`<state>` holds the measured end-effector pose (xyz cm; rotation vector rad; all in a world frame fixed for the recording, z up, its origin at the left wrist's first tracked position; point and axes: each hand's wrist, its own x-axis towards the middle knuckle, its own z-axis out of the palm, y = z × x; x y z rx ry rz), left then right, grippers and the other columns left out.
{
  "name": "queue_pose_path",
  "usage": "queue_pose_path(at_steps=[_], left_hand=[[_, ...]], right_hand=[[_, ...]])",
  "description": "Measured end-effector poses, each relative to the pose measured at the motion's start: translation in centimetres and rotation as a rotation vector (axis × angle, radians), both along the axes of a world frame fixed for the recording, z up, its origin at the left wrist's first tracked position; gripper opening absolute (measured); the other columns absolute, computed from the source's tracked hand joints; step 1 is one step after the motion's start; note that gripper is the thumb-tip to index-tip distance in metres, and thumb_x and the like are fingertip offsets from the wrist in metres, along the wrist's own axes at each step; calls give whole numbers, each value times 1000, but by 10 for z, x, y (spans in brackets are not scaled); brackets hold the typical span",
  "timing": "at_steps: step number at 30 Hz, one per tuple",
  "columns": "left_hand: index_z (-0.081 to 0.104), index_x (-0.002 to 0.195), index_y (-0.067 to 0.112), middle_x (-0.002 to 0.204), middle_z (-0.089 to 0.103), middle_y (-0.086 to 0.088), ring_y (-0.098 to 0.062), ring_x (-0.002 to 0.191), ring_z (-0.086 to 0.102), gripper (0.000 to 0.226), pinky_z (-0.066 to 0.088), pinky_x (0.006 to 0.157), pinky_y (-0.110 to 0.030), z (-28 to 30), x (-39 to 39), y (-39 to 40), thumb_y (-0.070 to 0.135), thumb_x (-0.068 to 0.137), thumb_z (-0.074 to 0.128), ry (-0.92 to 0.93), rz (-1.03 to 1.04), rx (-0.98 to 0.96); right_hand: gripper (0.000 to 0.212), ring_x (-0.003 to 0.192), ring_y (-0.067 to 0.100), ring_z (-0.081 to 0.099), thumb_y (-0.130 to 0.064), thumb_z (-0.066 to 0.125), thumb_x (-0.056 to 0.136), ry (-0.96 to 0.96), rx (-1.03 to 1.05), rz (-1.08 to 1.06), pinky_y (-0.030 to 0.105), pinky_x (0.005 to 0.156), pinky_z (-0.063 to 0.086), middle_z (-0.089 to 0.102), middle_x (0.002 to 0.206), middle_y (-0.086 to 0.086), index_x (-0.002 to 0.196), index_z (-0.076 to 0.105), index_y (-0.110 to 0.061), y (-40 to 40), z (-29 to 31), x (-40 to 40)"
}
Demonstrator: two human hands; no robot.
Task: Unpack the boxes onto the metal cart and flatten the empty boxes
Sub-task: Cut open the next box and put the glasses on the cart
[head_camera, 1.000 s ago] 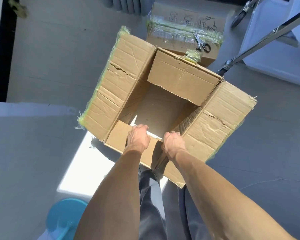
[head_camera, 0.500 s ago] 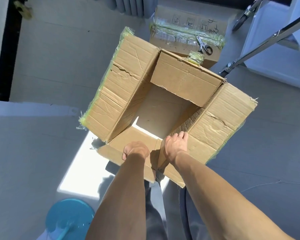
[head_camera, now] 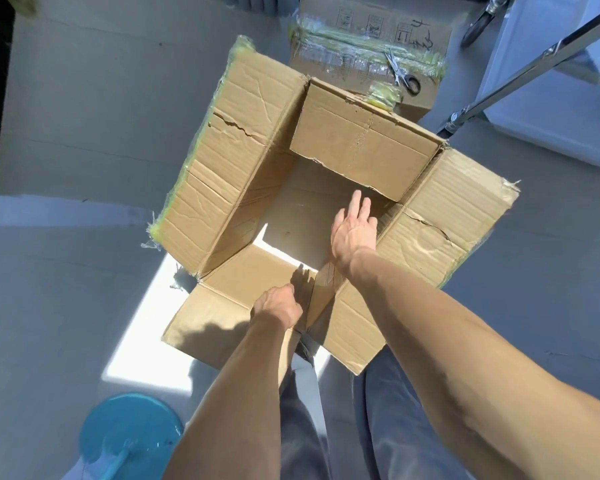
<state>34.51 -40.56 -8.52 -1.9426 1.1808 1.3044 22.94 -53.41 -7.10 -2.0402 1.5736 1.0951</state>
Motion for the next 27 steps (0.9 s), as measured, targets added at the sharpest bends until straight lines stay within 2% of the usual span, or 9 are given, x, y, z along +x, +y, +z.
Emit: queue_pose_path(at_steps=[6,9,12,16,20,22,24,25,27], left_hand=[[56,128,11,129,59,-13,-32,119,56,36,43,101,-37,4,-24,-14,14,102,32,72,117,50],[59,123,16,129,61,-12,-31,116,59,32,44,95,-33,3,-37,-20,25,95,48,134,154,116],[53,132,22,130,61,-9,-31,118,59,52,48,101,-37,7,-48,-20,30,82,62,248,122,205],[46,137,20,129,61,-10,-33,117,59,66,49,101,-44,7,-56,-9,36,77,67,250,104,207],[54,131,11,123,64,-14,-33,115,61,46,50,95,-37,8,-65,3,28,88,57,155,134,165],[54,130,10,123,64,-14,-33,115,61,43,49,92,-36,4,-68,8,24,90,56,143,125,152],[51,133,12,126,62,-13,-32,117,59,42,48,93,-37,2,-68,9,23,92,54,134,111,145],[50,134,14,128,61,-12,-31,119,58,41,46,95,-37,0,-66,10,24,93,53,133,105,134],[51,133,15,133,58,-10,-29,123,54,36,44,101,-37,-3,-62,13,23,98,49,112,129,129]], right_hand=[[62,149,37,7,-19,42,99,-235,-85,-238,43,107,35,5,162,21,152,17,0,-22,0,3],[82,150,36,5,-25,54,92,-285,-157,-248,41,108,36,3,162,23,154,7,0,-7,6,8],[86,150,36,6,-20,53,88,-301,-208,-197,43,114,30,3,161,24,155,2,-1,10,11,10],[87,134,36,35,-24,64,79,-261,-353,-113,46,111,28,33,148,21,151,18,-4,6,12,1],[56,104,31,54,-28,62,83,-235,-466,-205,46,95,36,56,115,13,132,40,-12,-10,16,-6],[28,103,33,56,-25,50,91,-255,-510,-591,45,97,34,60,109,15,115,51,-10,-17,21,-8],[26,108,33,57,-20,45,92,-248,-559,-908,43,109,29,64,109,19,105,59,-3,-21,22,-14],[27,108,34,57,-21,45,91,-226,-556,-884,43,111,28,65,108,19,104,60,-2,-21,20,-19],[29,109,34,57,-26,51,91,-191,-425,-541,44,103,34,65,110,16,112,56,-7,-16,14,-27]])
